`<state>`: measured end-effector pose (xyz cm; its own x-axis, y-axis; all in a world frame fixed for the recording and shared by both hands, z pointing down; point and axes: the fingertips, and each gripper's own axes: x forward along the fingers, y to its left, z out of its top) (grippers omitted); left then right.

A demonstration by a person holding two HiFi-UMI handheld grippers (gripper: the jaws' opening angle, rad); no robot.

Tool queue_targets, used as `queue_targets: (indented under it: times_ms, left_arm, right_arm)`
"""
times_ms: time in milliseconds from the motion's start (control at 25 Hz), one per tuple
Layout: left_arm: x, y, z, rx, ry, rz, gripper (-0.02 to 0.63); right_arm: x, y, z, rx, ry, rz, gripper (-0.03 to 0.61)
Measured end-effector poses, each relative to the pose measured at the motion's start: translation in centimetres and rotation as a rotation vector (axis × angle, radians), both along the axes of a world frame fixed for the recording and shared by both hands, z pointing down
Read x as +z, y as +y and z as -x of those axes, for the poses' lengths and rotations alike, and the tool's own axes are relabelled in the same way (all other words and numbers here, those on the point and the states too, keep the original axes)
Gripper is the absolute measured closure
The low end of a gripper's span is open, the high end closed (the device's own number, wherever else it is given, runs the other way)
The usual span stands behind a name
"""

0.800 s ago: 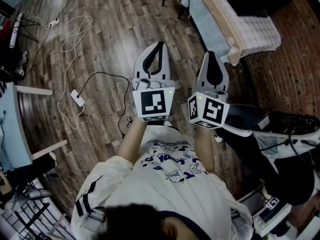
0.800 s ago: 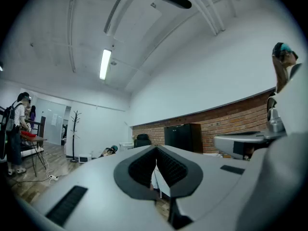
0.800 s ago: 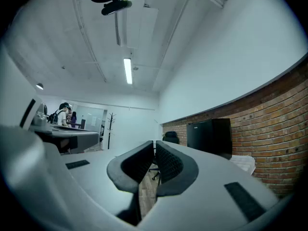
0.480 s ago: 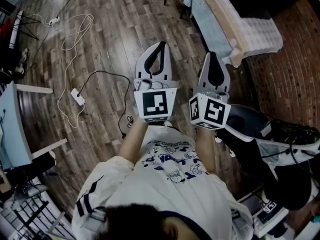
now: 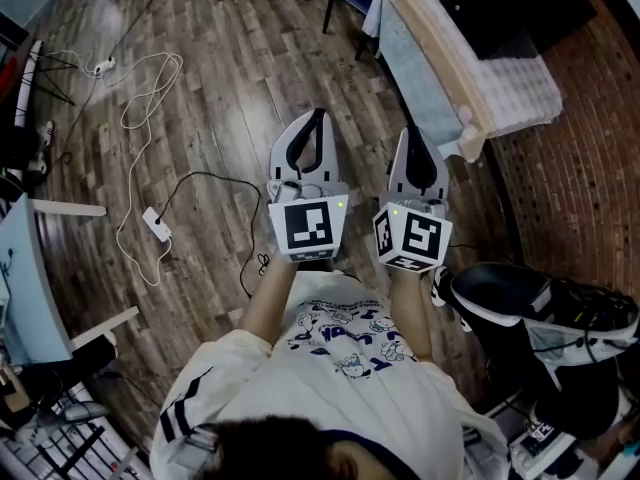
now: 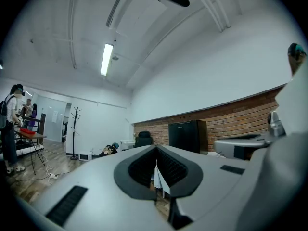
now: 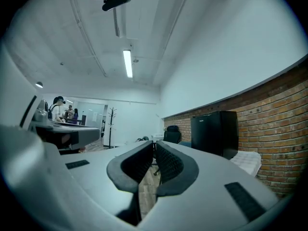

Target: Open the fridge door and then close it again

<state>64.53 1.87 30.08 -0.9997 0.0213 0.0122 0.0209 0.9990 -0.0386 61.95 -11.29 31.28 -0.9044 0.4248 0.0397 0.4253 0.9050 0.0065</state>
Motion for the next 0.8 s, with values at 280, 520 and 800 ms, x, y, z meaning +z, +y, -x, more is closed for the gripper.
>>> queue_targets:
  times_ms: [280,520,800]
  left_arm:
    - [-0.8,2.9,4.9,0.032,-0.012,0.014,0.598]
    - [-0.2,4.7,7.6,0.048,0.002,0.008,0.598]
    - [0.8,5.9,11.2,0.041,0.023,0.006,0.597]
  right_arm:
    - [-1.0,2.6,4.3,0.027,-0.018,0.017,0.537]
    - [-0.3,4.2,6.4,0.045,0.001,0.011,0.537]
    - [0.9,5.6,10.6,0.037,0.031,0.013,0.537]
